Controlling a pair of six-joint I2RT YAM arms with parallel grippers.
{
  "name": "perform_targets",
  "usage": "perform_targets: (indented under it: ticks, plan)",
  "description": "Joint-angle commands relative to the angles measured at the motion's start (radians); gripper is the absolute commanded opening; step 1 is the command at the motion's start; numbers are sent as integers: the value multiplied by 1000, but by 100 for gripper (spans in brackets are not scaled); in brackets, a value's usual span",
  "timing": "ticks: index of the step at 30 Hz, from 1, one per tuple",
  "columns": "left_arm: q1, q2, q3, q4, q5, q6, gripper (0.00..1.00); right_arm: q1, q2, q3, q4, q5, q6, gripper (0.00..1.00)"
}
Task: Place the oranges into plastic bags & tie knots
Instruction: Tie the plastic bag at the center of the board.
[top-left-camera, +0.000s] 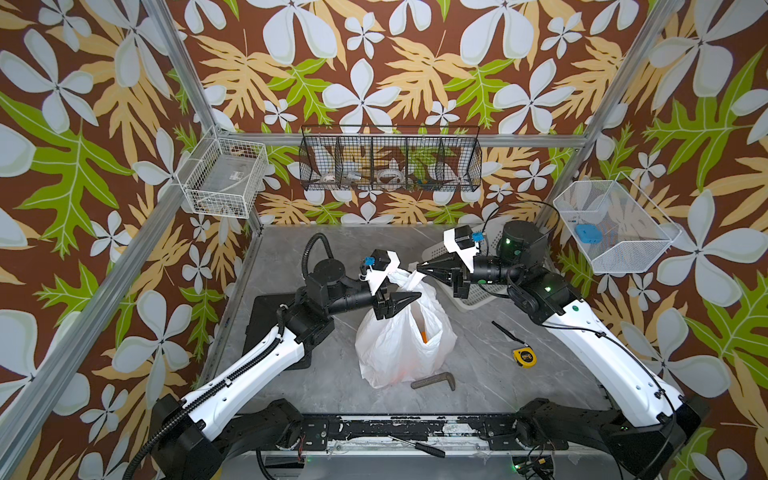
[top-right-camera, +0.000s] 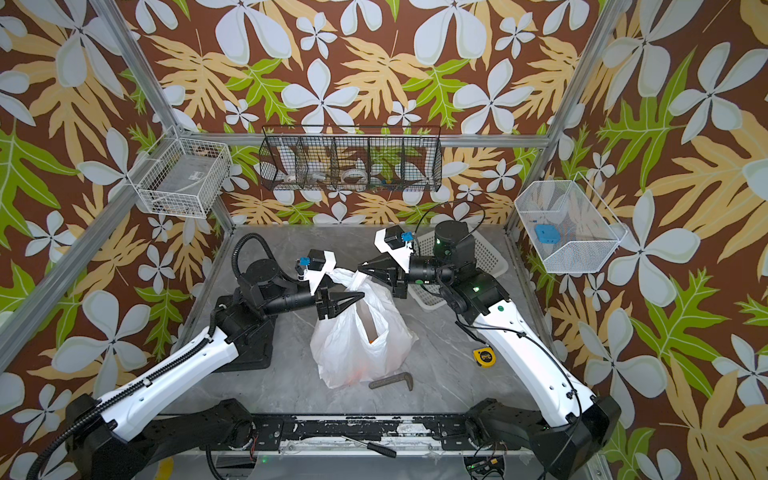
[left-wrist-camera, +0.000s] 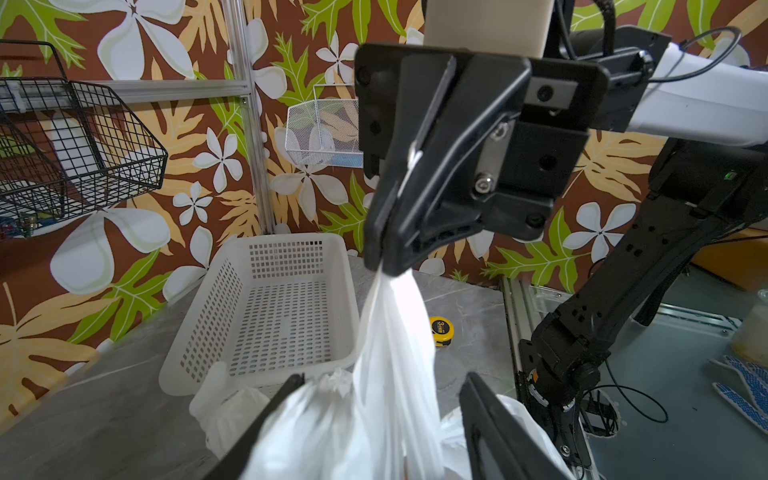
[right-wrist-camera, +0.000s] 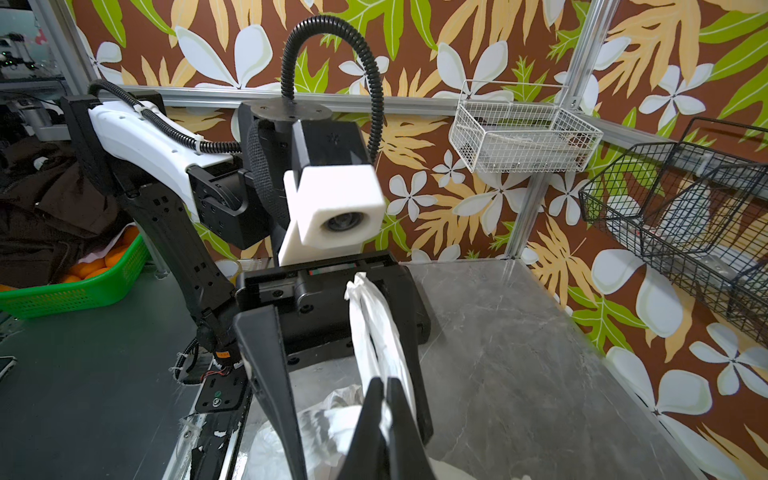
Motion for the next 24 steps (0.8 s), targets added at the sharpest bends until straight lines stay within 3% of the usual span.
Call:
perform_targets:
  ticks: [1, 10, 15, 17, 19, 22, 24]
  plan:
    - [2, -2, -4, 15, 2, 13, 53, -1, 0, 7, 22, -8, -14, 0]
    - [2, -5, -12, 8, -14, 22, 32, -1, -5, 11, 17, 11, -17, 0]
    - [3, -18, -14, -20, -36, 33, 2, -1, -18, 4, -2, 59, -28, 2]
    - [4, -26, -19, -23, -41, 30, 0, -1, -39, -7, -22, 107, -48, 34]
    - [8, -37, -36, 2, -56, 17, 0, -1, -86, -63, 6, 169, -54, 54]
    - [32, -44, -55, 66, -30, -37, 0, -1, -176, -185, 65, 260, -68, 76]
    - [39, -40, -47, 78, -20, -51, 0, 1, -218, -257, 97, 276, -65, 83]
